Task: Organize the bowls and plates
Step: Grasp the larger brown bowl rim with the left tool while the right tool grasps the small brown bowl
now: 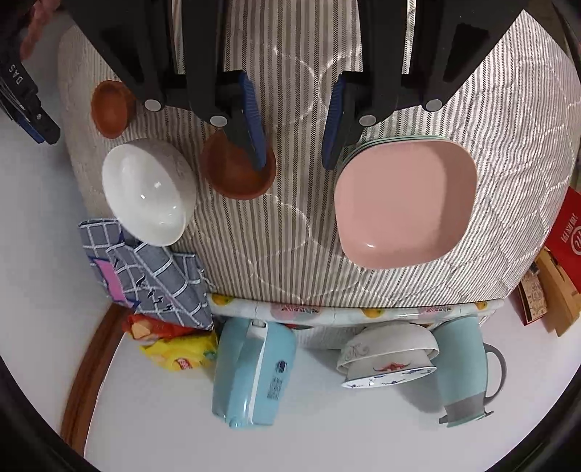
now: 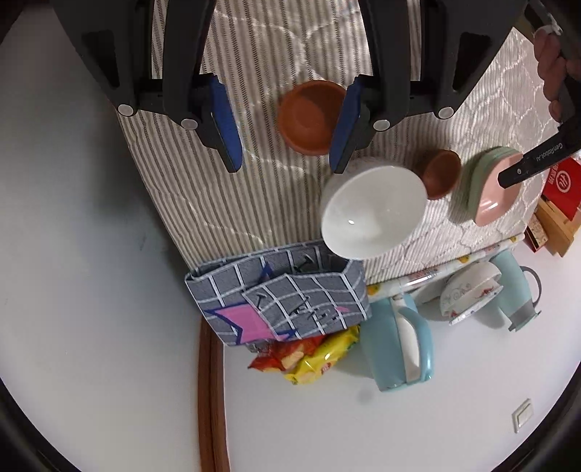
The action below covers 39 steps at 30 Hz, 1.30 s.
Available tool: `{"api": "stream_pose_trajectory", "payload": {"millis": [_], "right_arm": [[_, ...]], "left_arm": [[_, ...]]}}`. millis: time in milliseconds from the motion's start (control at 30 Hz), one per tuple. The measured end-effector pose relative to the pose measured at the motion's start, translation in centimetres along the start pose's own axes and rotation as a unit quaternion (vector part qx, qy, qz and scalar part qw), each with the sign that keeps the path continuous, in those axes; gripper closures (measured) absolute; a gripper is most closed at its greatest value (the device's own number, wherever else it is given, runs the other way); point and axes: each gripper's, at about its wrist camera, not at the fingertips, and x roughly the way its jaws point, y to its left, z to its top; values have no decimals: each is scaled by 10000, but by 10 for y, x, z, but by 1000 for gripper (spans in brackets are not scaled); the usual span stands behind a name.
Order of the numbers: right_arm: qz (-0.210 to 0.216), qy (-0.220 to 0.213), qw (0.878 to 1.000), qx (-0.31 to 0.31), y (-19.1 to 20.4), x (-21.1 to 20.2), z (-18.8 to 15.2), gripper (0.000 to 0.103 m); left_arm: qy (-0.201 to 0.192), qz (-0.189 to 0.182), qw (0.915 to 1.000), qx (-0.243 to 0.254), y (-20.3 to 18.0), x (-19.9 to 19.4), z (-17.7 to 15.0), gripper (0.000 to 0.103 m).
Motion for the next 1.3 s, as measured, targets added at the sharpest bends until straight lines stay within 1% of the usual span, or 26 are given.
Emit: {"api": "stream_pose_trajectory", "payload": {"millis": [267, 300, 333, 400, 767, 933, 1067, 1267, 1300], "right_arm": [[-13, 141, 9999, -36, -5, 18, -3, 53], [-13, 133, 9999, -45, -5, 19, -3, 53], [-16, 126, 9999, -54, -6, 20, -3, 53], [-33, 157, 9999, -45, -7, 24, -5, 53], [-40, 442, 9988, -212, -6, 48, -16, 53], [46, 545, 9983, -222, -7, 59, -19, 53], [132, 644, 9976, -225, -5, 67, -23, 53], [162, 783, 9962, -332, -1, 81, -28, 59], [170, 798, 9962, -316, -1, 83, -29, 59]], "left_arm": [[215, 59, 9997, 140, -14, 25, 0, 70], [204, 30, 9997, 159, -16, 26, 1, 69], [199, 28, 9996, 178, -17, 28, 2, 64], [199, 27, 9997, 163, -17, 30, 3, 61], [343, -166, 9992, 71, -20, 47, 2, 61], [396, -142, 9991, 58, -21, 57, 0, 61], [487, -153, 9987, -50, -19, 66, -1, 61], [502, -147, 9986, -37, -20, 74, 1, 61], [510, -144, 9986, -43, -20, 76, 1, 63]]}}
